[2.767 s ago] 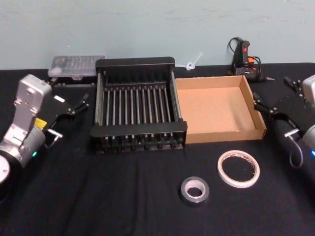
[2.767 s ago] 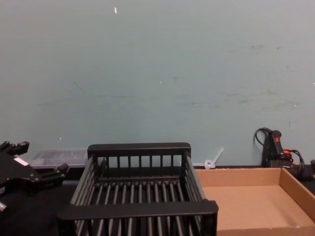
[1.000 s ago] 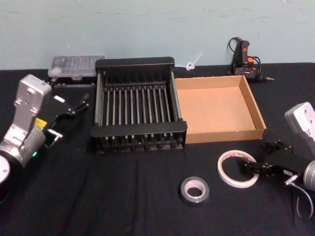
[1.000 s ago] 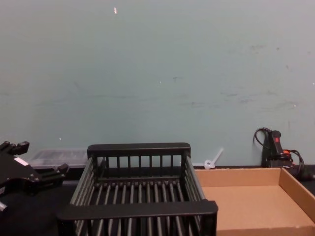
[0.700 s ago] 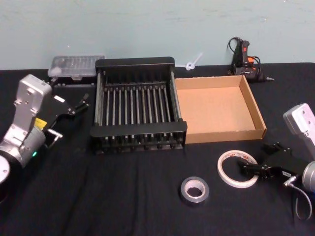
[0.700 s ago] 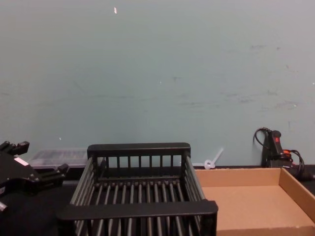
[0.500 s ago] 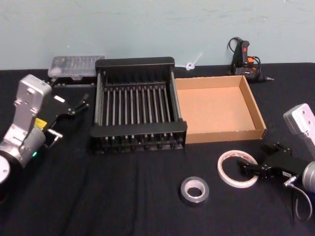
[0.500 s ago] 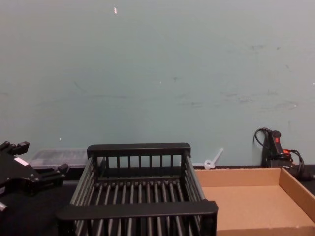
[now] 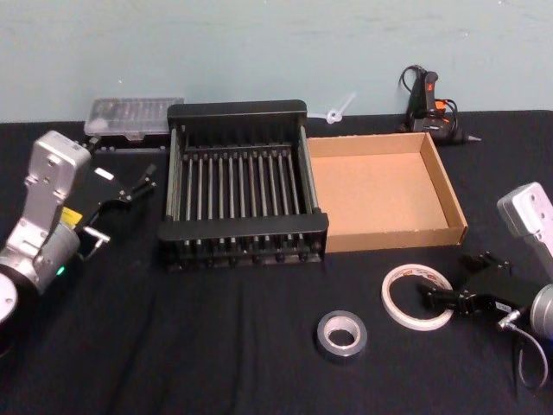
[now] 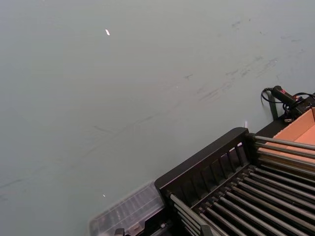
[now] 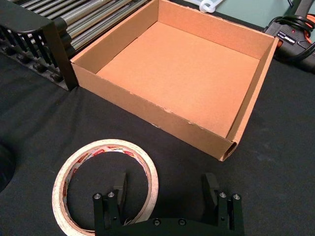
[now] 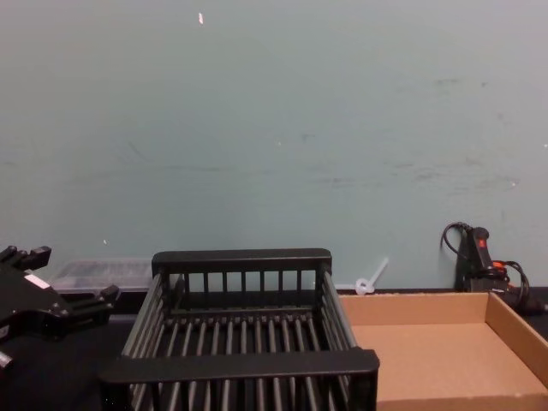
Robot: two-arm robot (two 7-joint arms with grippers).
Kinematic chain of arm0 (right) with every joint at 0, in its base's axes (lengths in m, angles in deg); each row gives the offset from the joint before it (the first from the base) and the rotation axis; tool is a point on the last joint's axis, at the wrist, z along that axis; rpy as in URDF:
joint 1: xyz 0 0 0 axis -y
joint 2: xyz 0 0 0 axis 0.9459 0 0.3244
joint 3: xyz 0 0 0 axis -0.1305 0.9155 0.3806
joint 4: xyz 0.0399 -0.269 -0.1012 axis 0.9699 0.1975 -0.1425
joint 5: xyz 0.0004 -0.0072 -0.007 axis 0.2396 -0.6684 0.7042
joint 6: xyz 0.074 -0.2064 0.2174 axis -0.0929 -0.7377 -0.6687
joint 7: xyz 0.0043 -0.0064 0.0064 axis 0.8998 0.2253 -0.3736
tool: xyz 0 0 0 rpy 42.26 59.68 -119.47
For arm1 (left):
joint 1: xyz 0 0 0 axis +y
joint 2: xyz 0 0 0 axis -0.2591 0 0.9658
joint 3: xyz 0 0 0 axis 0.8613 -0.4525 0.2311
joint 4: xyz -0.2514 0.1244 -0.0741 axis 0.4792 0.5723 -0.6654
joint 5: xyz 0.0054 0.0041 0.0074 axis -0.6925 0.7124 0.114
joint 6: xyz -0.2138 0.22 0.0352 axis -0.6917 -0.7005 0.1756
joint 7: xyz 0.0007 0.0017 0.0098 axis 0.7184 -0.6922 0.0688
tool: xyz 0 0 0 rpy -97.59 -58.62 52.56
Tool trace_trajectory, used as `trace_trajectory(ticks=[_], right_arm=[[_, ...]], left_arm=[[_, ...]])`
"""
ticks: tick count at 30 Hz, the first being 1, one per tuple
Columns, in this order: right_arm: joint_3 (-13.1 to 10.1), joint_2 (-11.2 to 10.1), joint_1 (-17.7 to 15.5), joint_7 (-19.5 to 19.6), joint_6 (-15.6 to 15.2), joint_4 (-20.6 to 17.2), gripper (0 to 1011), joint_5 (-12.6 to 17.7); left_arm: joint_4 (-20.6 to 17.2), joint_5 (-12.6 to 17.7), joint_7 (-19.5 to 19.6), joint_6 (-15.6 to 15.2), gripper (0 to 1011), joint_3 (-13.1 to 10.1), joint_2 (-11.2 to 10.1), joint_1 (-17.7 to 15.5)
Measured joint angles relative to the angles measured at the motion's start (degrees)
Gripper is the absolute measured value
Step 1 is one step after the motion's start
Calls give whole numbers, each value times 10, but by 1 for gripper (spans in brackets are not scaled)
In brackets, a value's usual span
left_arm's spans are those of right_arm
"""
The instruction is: Pick up the white tape and place it into the black box , Pick up the silver tape and place it into the brown box.
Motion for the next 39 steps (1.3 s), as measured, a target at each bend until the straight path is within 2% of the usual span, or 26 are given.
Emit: trace_trajectory(ticks=[14, 19, 22, 23, 39], right_arm=[[1, -1, 0, 1, 0, 0, 994, 0], [1, -1, 0, 1, 0, 0, 885, 1], [1, -1, 0, 1, 0, 0, 786, 1], [1, -1, 0, 1, 0, 0, 786, 1], [1, -1, 0, 1, 1, 0, 256, 1]], left_arm=[[0, 0, 0, 0, 1002, 0, 0, 0], [0, 0, 0, 0, 1001, 0, 0, 0], [0, 0, 0, 0, 1001, 0, 0, 0], [0, 0, 0, 0, 1001, 0, 0, 0], [0, 0, 0, 0, 1001, 0, 0, 0]])
